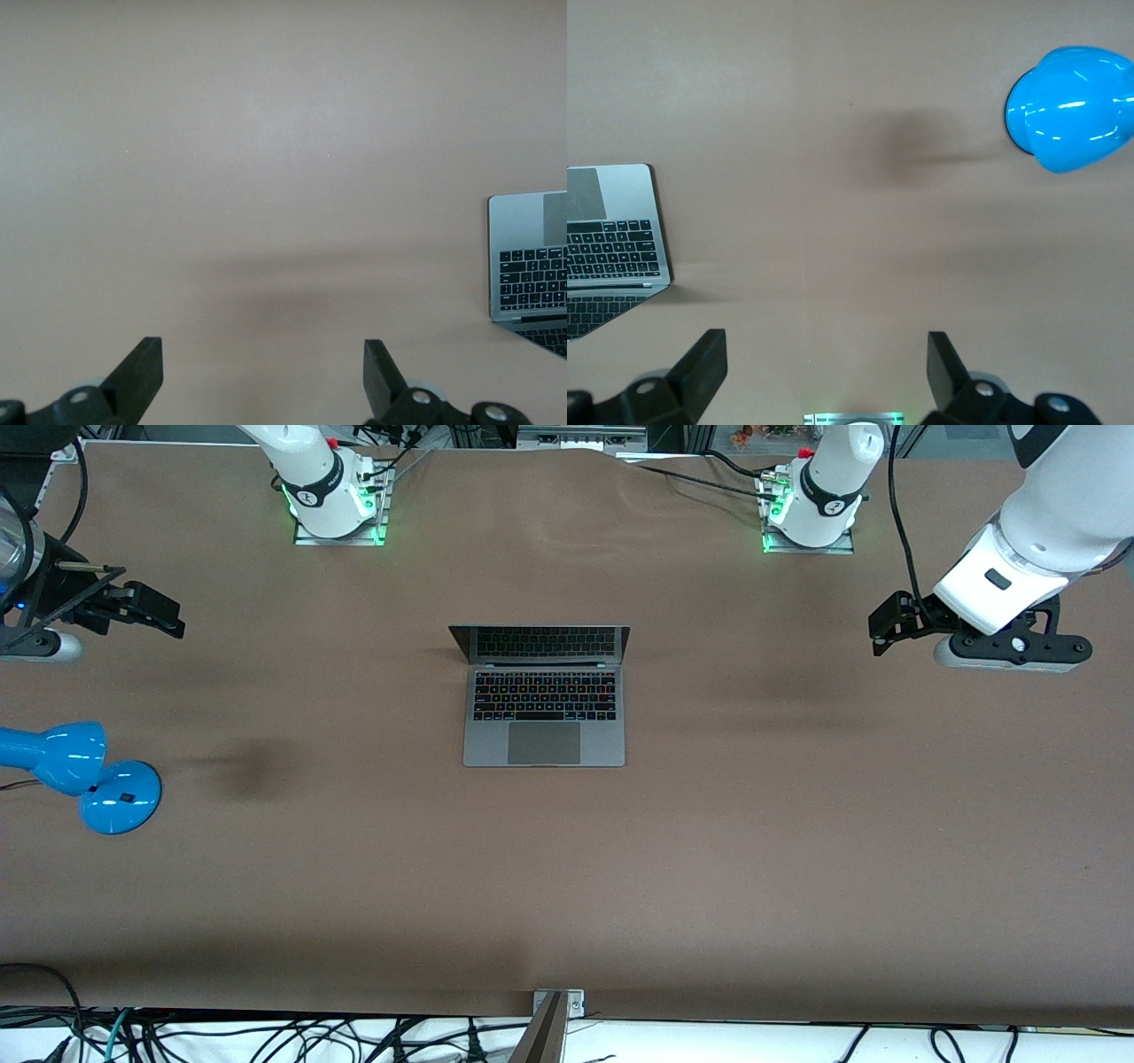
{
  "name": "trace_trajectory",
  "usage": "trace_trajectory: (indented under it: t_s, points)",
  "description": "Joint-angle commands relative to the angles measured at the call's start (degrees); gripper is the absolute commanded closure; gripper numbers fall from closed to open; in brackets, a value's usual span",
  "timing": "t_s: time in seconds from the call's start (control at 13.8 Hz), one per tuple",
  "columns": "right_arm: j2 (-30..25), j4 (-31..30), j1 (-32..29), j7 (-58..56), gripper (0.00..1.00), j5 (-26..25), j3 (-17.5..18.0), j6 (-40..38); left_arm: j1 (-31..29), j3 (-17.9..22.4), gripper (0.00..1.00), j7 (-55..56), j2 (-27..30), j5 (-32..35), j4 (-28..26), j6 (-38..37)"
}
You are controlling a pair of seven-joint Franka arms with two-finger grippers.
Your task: Close laptop with both arms from behind
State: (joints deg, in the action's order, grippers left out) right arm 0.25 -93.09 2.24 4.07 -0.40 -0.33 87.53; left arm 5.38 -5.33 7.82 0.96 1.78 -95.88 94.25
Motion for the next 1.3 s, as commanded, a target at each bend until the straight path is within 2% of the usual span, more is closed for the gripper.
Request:
trace_trajectory:
  t_s: [0.0, 1.01, 1.23]
  points:
    - [-0.3, -0.2, -0.5, 0.2, 0.0, 0.0, 0.3, 0.7, 0.9, 1.2, 0.0, -0.8, 0.6, 1.6, 1.4, -0.5]
    - [-0.4, -0.2, -0.5, 0.2, 0.0, -0.1, 0.3, 1.0, 0.9, 1.6, 0.0, -0.2, -1.6, 0.8, 2.4, -0.8]
    - [-0.4, -0.2, -0.5, 0.2, 0.0, -0.1, 0.4, 0.9, 1.7, 1.5, 0.0, 0.1, -1.3, -1.5, 3.0, -5.7]
